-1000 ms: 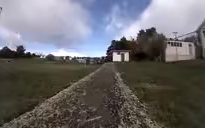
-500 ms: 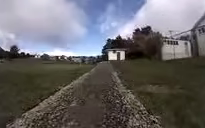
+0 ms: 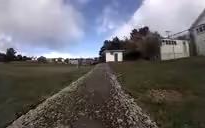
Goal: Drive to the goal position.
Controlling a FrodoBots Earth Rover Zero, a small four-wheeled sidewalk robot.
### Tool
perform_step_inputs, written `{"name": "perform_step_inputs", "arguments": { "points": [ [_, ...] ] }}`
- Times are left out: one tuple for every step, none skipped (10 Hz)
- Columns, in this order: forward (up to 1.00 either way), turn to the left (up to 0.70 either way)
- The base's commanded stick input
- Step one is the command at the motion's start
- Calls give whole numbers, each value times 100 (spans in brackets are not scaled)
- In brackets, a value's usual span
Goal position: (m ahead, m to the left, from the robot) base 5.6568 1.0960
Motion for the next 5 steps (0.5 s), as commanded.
{"name": "perform_step_inputs", "arguments": {
  "points": [
    [100, 0],
    [100, 0],
    [100, 0],
    [100, 0],
    [100, 0]
  ]
}}
